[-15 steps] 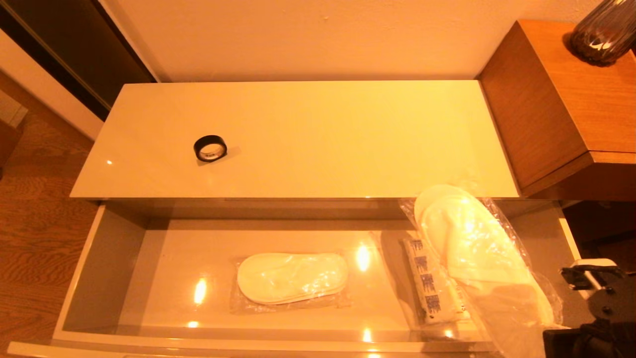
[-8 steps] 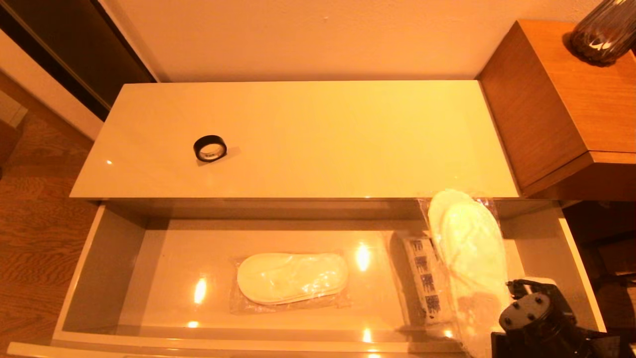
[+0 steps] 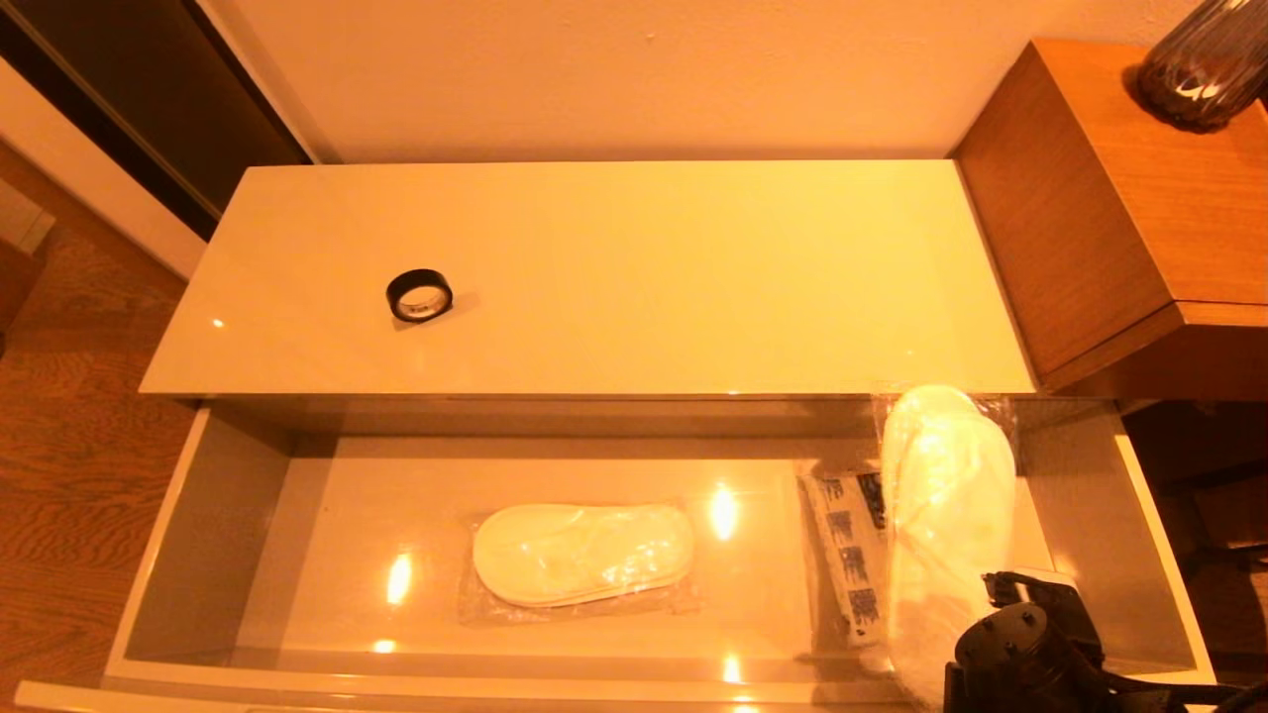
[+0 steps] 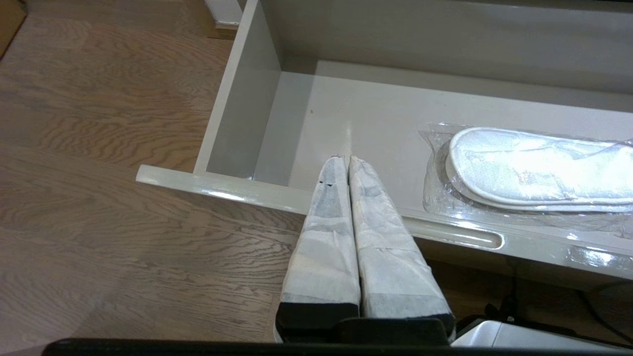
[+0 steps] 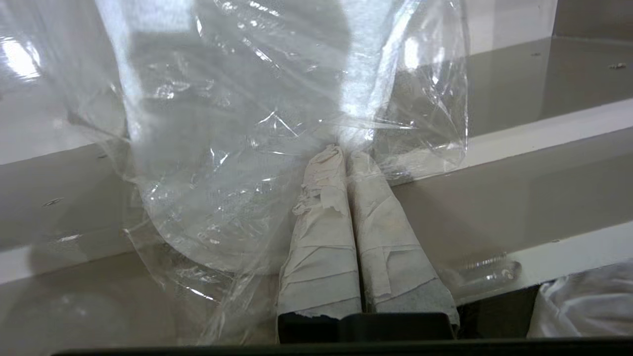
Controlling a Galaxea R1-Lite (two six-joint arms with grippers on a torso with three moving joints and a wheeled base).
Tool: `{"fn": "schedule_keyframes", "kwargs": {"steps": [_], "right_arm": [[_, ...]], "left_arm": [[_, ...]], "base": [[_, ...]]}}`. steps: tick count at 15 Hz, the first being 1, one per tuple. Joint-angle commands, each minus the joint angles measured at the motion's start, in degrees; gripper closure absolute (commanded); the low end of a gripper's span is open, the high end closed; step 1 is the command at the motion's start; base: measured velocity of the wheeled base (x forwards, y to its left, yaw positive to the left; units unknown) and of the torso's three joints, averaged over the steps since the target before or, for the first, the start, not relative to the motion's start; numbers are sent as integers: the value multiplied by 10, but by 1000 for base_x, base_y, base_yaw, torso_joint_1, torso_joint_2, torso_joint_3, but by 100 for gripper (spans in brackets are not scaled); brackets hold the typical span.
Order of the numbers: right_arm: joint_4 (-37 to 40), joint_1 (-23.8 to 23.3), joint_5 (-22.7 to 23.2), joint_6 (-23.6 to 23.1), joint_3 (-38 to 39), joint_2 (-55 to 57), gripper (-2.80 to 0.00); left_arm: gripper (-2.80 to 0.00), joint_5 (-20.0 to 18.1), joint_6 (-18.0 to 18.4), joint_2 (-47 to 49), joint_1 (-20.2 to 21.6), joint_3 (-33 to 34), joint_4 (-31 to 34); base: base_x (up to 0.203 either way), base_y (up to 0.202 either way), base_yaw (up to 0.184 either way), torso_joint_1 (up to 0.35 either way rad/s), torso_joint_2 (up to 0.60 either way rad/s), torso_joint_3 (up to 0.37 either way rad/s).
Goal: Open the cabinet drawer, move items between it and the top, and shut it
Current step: Place the disposable slippers on the table
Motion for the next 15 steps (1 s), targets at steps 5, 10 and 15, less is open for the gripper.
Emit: {"fn": "schedule_keyframes", "kwargs": {"steps": [5,10,15], "right_arm": [[-1,-13,-1,12,3,58,0],[-70,-12,-3,40,7,167,0],[-209,-28,-26,-19,17,180,0]], "left_arm": [[0,0,0,-22,0,1,0],[0,0,0,-22,1,1,0],[0,0,0,-22,0,1,0]], "base": [[0,0,0,0,0,0],[0,0,0,0,0,0],[0,0,0,0,0,0]]}}
